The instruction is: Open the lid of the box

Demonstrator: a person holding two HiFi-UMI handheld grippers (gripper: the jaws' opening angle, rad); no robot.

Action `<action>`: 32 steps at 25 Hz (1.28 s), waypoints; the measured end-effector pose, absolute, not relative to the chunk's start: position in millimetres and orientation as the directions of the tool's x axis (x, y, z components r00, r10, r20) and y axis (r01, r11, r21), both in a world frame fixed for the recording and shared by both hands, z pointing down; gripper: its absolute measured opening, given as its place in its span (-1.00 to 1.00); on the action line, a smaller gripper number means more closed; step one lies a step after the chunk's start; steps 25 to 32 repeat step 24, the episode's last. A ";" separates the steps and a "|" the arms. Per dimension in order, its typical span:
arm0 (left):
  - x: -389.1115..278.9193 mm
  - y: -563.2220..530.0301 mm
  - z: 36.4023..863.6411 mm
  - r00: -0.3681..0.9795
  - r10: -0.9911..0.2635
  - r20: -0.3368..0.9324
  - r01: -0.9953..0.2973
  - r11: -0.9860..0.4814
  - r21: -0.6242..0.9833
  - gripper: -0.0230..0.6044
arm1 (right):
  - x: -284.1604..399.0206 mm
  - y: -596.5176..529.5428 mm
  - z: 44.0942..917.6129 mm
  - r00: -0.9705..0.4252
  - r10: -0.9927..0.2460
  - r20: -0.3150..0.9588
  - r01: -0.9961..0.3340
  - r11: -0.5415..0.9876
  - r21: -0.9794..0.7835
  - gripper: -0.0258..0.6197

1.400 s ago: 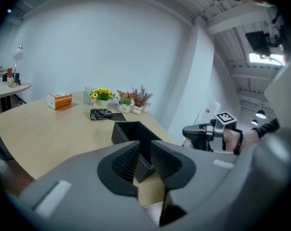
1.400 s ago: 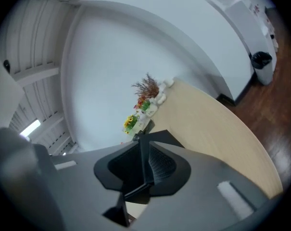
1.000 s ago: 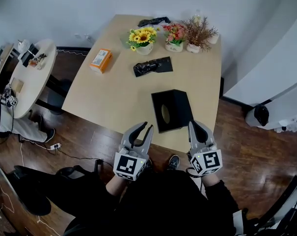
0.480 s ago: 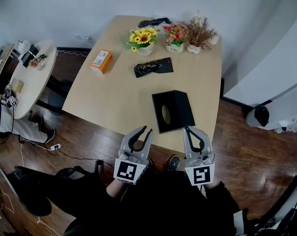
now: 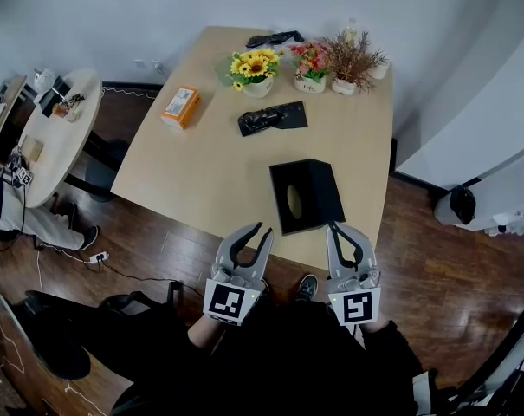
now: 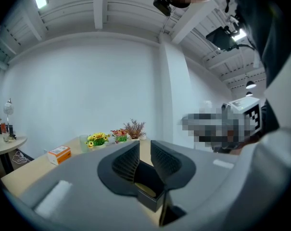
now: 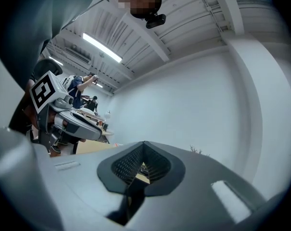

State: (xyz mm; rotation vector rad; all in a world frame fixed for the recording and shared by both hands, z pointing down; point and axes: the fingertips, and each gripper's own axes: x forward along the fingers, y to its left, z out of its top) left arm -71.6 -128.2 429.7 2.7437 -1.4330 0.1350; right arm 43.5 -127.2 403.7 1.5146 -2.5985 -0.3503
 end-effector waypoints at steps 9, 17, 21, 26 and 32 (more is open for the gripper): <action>-73.6 -129.4 431.0 0.564 -0.819 0.106 -0.823 -0.568 -0.005 -0.76 | 44.6 -130.5 401.2 -0.491 -0.871 -0.031 -0.849 0.470 0.243 -0.92; -73.5 -130.3 431.1 0.560 -0.822 0.105 -0.827 -0.562 0.005 -0.76 | 45.1 -131.6 402.0 -0.490 -0.871 -0.030 -0.849 0.468 0.245 -0.92; -72.6 -129.0 431.1 0.564 -0.819 0.106 -0.824 -0.567 0.003 -0.76 | 45.6 -131.1 403.4 -0.485 -0.874 -0.025 -0.852 0.466 0.239 -0.92; -72.4 -127.9 432.3 0.565 -0.818 0.109 -0.823 -0.568 0.005 -0.76 | 45.5 -129.5 403.6 -0.480 -0.877 -0.027 -0.856 0.462 0.231 -0.92; -72.4 -127.9 432.3 0.565 -0.818 0.109 -0.823 -0.568 0.005 -0.76 | 45.5 -129.5 403.6 -0.480 -0.877 -0.027 -0.856 0.462 0.231 -0.92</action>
